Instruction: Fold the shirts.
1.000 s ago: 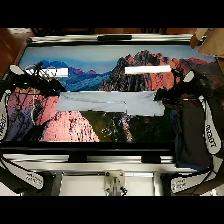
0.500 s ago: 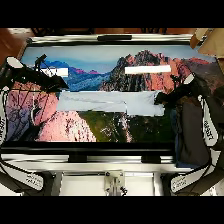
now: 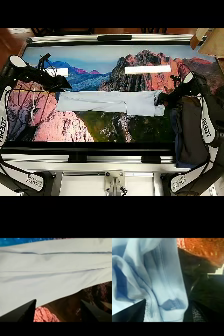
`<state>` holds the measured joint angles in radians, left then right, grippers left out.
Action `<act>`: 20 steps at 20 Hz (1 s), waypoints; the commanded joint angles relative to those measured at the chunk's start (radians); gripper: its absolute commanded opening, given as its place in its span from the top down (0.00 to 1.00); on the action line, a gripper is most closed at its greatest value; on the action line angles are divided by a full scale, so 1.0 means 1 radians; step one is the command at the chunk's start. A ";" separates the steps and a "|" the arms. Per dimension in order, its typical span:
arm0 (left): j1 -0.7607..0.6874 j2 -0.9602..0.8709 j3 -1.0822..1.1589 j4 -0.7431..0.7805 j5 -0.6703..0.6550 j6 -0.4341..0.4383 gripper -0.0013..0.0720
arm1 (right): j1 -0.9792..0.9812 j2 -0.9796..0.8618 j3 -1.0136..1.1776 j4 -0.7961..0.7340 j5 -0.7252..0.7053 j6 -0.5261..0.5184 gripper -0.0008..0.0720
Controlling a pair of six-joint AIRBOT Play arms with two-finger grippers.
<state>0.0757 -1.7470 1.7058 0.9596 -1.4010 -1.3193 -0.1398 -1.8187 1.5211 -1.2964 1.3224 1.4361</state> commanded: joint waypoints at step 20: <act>-0.245 -0.016 -0.054 -0.188 0.126 -0.014 0.93 | 0.006 0.179 0.003 0.452 0.176 -0.018 0.90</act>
<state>-0.0746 -1.7569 1.6825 0.8452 -1.3582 -1.3239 -0.1371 -1.7313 1.5234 -0.8558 1.4292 1.4048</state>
